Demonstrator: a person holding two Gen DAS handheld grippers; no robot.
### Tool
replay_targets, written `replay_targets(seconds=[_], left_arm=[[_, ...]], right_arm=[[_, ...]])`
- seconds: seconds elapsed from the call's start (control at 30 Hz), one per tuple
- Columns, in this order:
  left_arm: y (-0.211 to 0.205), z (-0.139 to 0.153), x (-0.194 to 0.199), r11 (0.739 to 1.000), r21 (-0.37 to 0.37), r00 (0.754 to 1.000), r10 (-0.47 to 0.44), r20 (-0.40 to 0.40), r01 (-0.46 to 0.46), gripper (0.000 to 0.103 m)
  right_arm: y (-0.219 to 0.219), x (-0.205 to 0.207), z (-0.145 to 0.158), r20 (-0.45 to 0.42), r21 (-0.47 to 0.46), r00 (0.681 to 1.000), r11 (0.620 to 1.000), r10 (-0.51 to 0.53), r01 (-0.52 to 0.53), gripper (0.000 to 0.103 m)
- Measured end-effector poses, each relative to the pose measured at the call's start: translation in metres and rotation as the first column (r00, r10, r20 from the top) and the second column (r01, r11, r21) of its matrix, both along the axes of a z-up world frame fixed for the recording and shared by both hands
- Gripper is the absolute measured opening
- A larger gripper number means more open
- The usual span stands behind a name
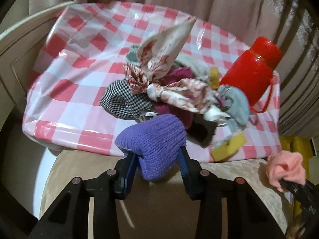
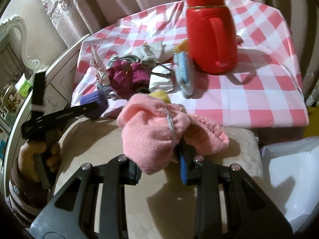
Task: Organize soft objects
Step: 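Grasp the pink sock with the right tool while the left tool grasps the purple knit mitten, then carry the sock and mitten over the white box and open both tools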
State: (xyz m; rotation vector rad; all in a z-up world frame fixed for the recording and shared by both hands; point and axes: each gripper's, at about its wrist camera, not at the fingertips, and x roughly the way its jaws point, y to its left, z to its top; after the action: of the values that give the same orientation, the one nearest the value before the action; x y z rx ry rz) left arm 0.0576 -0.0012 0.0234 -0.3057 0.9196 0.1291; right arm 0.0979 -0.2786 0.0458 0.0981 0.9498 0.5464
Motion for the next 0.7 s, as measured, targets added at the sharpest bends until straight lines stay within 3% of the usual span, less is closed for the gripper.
replay_targets(seconds=[0.2,0.33,0.7], left_arm=[[-0.044,0.028,-0.018,0.993,-0.046,0.989,-0.107,0.106,0.112,0.041],[-0.091,0.040,-0.015,0.967,-0.102,0.964,-0.215,0.153,0.232,0.041],[-0.216,0.036,0.009,0.833,-0.186,0.853,-0.496,0.166,0.521,0.041]], right_arm=[[-0.036,-0.007,0.000,0.006,0.000,0.997,0.997,-0.072,0.072,0.033],[-0.062,-0.013,0.001,0.026,-0.037,0.991,0.990,-0.133,0.134,0.033],[-0.156,-0.035,-0.016,0.033,-0.142,0.931,0.920,-0.365,0.366,0.033]])
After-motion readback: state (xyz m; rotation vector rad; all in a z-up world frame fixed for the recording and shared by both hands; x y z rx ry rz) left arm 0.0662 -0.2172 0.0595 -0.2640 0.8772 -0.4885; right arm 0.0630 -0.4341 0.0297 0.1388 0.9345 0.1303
